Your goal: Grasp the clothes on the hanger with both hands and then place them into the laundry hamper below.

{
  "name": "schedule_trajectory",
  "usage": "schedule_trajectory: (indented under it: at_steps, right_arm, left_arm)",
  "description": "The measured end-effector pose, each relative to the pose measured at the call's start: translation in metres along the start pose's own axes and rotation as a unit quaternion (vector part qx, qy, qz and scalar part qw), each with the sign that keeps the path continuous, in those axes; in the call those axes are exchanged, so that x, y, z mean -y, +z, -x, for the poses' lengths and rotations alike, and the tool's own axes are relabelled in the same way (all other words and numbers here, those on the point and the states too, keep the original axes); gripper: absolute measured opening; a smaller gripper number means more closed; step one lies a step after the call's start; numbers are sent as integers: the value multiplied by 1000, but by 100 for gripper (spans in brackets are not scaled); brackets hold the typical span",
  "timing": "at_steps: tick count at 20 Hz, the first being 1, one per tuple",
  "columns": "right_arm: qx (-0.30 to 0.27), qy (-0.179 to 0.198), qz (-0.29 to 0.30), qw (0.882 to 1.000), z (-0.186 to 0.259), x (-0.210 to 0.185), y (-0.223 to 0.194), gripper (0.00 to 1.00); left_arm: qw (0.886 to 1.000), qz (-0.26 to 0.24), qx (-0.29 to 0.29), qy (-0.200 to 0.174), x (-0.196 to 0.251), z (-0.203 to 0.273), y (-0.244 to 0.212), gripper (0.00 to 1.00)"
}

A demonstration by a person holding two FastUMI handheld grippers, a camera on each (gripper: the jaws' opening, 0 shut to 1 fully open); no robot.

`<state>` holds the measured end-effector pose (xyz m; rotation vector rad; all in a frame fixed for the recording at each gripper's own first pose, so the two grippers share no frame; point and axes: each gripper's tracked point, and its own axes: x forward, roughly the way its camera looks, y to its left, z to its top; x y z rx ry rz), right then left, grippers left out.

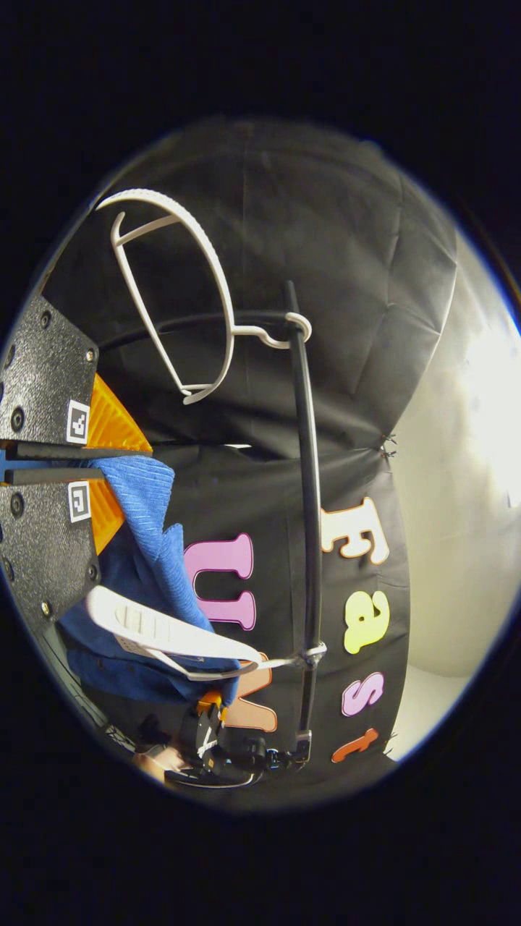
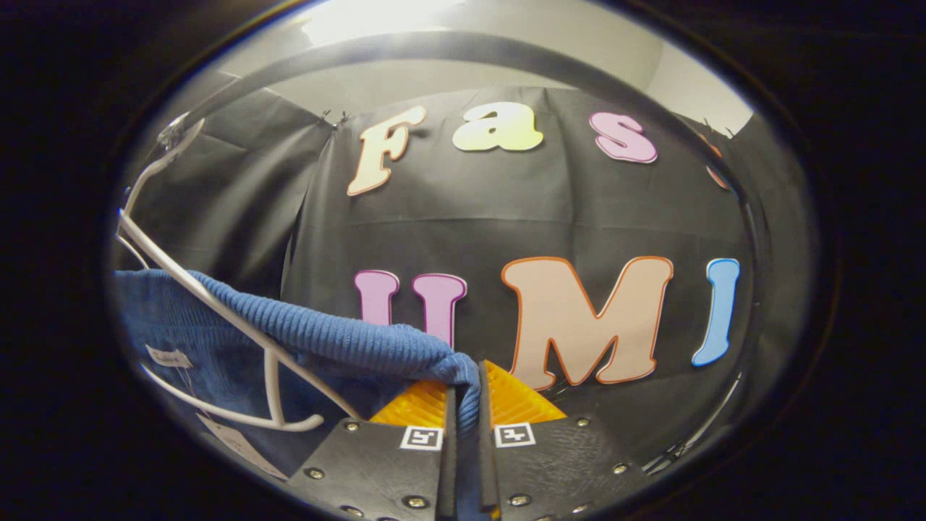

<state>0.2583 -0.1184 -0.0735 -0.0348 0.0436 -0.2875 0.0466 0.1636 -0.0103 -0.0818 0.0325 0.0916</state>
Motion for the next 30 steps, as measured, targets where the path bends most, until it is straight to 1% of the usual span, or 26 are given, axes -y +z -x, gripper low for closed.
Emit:
schedule_trajectory:
  at_steps: [3,4,7,9,12,14,15,19,20,21,22,24,30]
  right_arm:
    - [-4,2,0,1000,-5,-2,-7,12]
    - [-8,2,3,1000,-6,-3,-11,12]
    - [-25,9,4,1000,-9,-5,-25,12]
    - [-34,12,5,999,-9,-6,-33,12]
    - [-60,18,12,998,-7,-5,-56,12]
    - [-75,20,10,997,-2,-6,-69,12]
    - [-81,20,11,996,-1,-5,-76,12]
    - [-106,28,17,994,16,-5,-98,12]
    - [-110,30,18,993,20,-6,-102,12]
    - [-113,31,19,993,24,-6,-105,12]
    - [-115,32,20,993,28,-5,-107,12]
    - [-119,35,24,992,37,-5,-112,12]
    - [-137,45,16,989,62,-9,-124,12]
  left_arm:
    - [1000,-1,-5,3,3,1,-6,5]
    - [1000,2,-6,3,3,3,-9,3]
    - [999,24,-21,7,5,6,-21,5]
    - [999,28,-29,9,6,8,-29,5]
    - [999,12,-44,15,7,11,-43,5]
    - [998,10,-55,16,9,15,-50,3]
    - [998,10,-60,18,9,18,-54,5]
    - [996,6,-82,27,6,26,-71,5]
    - [996,4,-87,30,4,28,-75,5]
    - [995,-2,-92,33,3,29,-78,3]
    - [995,-8,-95,36,2,31,-81,5]
    - [994,-19,-100,38,3,35,-86,5]
    - [992,-48,-116,24,18,43,-100,6]
